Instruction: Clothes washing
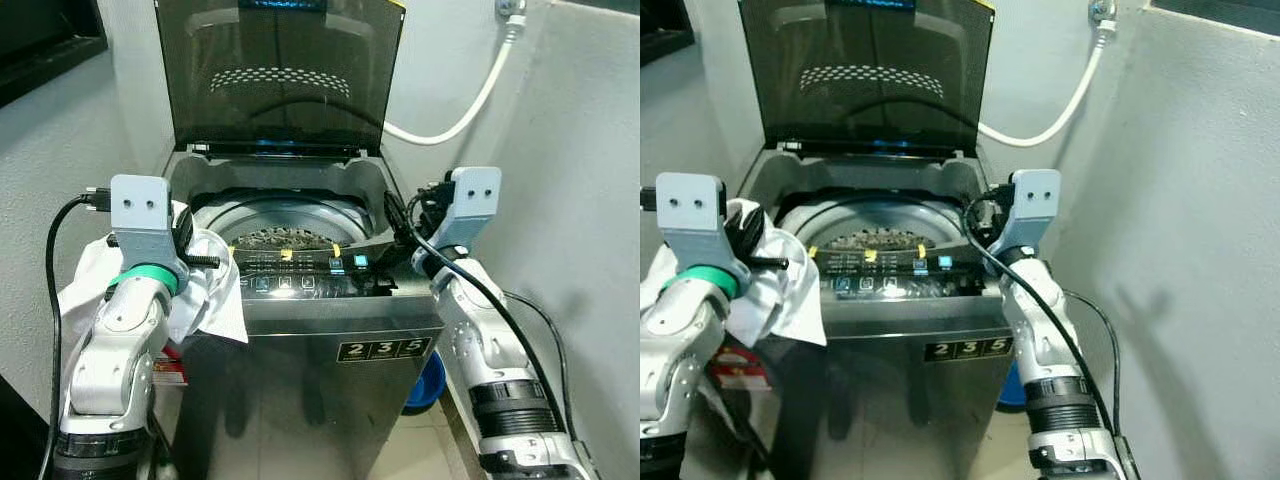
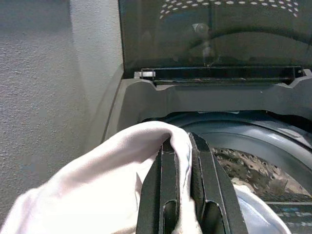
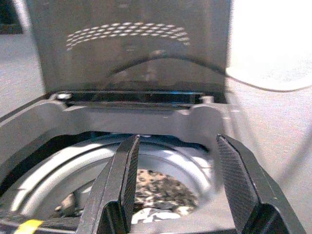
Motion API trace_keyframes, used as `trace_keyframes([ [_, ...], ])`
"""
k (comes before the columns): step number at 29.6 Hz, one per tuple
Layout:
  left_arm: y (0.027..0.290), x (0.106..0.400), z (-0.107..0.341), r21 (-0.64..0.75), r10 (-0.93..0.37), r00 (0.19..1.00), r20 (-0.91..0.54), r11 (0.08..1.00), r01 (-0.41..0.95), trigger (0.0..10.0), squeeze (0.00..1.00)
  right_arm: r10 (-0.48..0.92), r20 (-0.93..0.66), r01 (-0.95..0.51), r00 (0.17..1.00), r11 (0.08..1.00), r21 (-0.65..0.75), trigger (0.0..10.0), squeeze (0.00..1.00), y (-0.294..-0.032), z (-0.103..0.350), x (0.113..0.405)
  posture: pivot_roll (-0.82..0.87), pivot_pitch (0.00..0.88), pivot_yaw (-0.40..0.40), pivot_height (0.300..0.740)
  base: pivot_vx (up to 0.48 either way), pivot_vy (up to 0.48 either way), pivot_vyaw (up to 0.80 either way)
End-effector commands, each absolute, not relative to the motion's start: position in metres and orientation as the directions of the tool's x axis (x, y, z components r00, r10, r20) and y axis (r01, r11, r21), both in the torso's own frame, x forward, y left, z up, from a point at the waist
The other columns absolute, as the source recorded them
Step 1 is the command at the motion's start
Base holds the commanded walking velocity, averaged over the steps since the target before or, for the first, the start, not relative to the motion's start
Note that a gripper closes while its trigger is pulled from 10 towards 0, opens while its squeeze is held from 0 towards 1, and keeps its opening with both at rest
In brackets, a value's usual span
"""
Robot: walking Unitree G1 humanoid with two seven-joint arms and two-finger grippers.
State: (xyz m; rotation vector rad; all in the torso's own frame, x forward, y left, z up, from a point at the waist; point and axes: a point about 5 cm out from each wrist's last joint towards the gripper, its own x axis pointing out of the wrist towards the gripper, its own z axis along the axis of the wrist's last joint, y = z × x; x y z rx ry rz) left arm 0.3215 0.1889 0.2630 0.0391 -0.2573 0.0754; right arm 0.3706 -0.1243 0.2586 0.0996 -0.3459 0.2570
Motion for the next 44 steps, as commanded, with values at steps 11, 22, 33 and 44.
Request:
trace_keyframes([
  [11,0.178,0.316,0.284,0.061,0.023,0.927,0.374,0.997,-0.049,10.0,0.0,0.244,0.426,-0.308,0.871,0.947,0.086,10.0,0.0,-0.119,0.272,0.366,0.06,0.056,0.0,0.74,0.0,0.0,0.0],
  [22,0.159,0.32,0.31,0.154,-0.103,0.883,0.458,0.987,0.036,10.0,0.0,0.213,0.522,-0.296,0.826,0.952,0.079,10.0,0.0,-0.119,0.314,0.365,0.06,0.05,0.001,0.74,0.18,0.0,0.0],
  [33,0.14,0.32,0.331,0.182,-0.195,0.828,0.525,0.977,0.115,10.0,0.0,0.143,0.61,-0.279,0.779,0.951,0.133,10.0,0.0,-0.129,0.341,0.359,0.06,0.048,0.007,0.74,0.472,0.0,0.0],
  [44,0.14,0.32,0.325,0.178,-0.21,0.841,0.498,0.974,0.138,10.0,0.0,0.151,0.575,-0.273,0.804,0.953,0.131,10.0,0.0,-0.129,0.329,0.361,0.06,0.044,0.006,0.74,0.218,0.0,0.0],
])
